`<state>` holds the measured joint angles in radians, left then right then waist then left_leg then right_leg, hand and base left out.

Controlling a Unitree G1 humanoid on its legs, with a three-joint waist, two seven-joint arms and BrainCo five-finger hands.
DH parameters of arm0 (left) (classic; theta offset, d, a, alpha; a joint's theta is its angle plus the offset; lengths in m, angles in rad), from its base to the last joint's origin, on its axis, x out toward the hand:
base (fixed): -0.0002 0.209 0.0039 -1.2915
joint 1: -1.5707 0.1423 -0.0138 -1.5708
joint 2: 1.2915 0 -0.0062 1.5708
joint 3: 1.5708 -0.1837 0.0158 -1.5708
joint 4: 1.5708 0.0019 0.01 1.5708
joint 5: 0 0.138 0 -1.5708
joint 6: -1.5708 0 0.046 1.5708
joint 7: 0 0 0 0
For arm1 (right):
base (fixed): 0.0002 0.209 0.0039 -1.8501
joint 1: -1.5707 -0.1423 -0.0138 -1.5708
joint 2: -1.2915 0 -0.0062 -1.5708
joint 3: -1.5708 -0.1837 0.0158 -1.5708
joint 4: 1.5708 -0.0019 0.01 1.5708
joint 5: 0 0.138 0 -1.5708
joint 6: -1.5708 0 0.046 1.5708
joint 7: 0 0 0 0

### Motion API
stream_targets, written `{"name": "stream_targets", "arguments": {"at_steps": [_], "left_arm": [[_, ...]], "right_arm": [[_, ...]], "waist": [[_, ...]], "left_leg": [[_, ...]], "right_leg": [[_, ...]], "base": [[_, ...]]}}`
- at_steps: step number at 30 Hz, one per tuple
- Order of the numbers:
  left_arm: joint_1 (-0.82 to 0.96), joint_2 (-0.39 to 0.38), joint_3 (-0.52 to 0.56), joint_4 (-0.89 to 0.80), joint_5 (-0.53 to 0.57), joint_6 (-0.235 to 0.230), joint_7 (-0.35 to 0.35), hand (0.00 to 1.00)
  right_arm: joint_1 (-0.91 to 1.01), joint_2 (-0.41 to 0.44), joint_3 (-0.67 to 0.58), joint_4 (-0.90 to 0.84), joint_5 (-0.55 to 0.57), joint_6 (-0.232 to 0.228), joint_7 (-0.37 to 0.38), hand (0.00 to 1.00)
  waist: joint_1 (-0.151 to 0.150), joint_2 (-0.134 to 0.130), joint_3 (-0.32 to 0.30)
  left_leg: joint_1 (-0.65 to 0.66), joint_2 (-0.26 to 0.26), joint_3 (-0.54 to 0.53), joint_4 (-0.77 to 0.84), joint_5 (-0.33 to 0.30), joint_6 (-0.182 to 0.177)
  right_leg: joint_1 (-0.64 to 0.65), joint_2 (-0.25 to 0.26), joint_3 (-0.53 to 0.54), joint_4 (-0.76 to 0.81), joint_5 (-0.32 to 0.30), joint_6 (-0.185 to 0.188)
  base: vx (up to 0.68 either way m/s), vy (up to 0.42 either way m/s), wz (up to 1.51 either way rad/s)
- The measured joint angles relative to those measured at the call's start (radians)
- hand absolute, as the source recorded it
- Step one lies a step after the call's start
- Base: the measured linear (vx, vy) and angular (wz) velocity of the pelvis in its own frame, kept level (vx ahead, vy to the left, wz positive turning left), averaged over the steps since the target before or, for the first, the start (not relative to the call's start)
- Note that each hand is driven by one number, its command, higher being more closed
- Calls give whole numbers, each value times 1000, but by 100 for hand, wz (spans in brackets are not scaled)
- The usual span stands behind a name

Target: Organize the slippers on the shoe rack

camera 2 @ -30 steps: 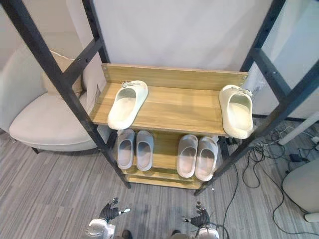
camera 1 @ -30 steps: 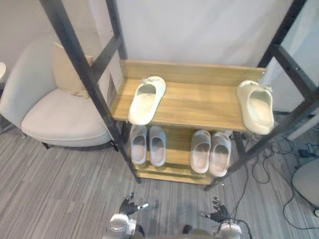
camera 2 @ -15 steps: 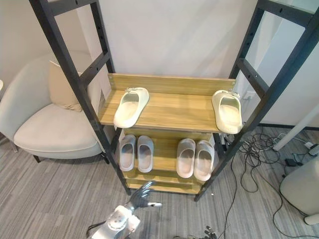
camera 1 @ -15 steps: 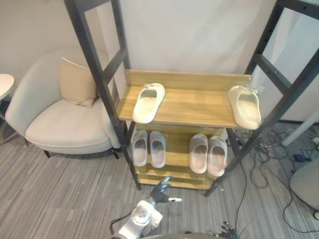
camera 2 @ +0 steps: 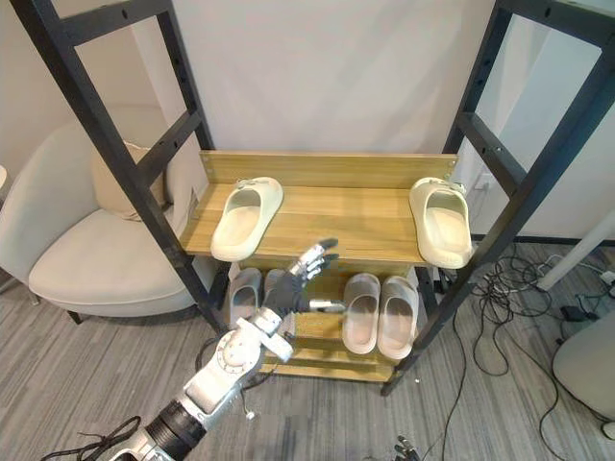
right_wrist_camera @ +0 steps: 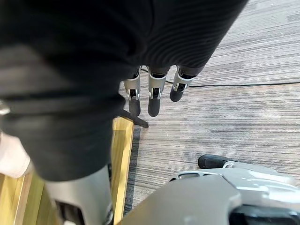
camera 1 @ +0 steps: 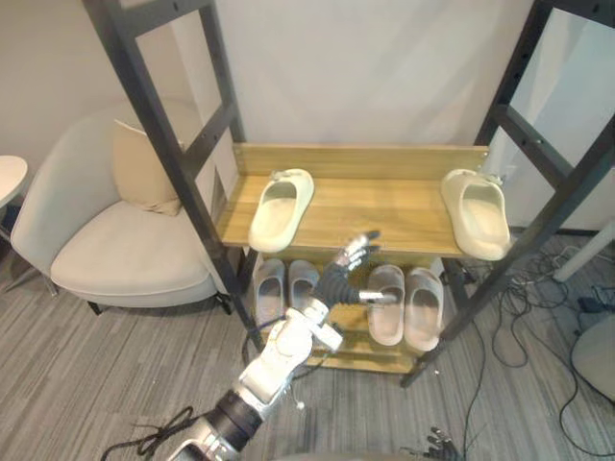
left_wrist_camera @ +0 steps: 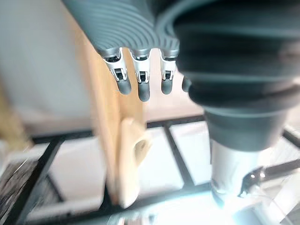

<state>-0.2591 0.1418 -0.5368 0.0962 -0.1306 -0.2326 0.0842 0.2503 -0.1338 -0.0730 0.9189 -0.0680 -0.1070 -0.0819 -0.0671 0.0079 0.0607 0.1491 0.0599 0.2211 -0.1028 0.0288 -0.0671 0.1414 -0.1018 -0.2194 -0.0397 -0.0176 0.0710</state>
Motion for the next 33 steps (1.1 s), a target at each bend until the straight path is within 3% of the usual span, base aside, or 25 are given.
{"name": "stream_targets", "arguments": {"at_steps": [9,16,33], "left_arm": [[-139,85,180,41,22,-1,71,0],[-280,165,269,186,50,6,90,0],[-532,358,322,466,148,54,86,0]], "right_arm": [[-13,4,8,4,-8,2,17,0],[-22,5,7,12,-12,9,30,0],[-53,6,-44,39,-10,16,43,0]], "waist": [[-6,-25,-6],[-25,-25,-5],[-47,-1,29]], "left_leg": [[0,-2,-1,0,0,0],[-8,-5,-2,0,0,0],[-26,0,29,0,-7,-7]], "right_leg": [[0,-4,-11,-9,3,-2],[0,-5,-18,-20,14,0],[-40,0,17,-18,14,-2]], "base": [[-34,-3,-1],[0,0,0],[-16,-5,-6]]}}
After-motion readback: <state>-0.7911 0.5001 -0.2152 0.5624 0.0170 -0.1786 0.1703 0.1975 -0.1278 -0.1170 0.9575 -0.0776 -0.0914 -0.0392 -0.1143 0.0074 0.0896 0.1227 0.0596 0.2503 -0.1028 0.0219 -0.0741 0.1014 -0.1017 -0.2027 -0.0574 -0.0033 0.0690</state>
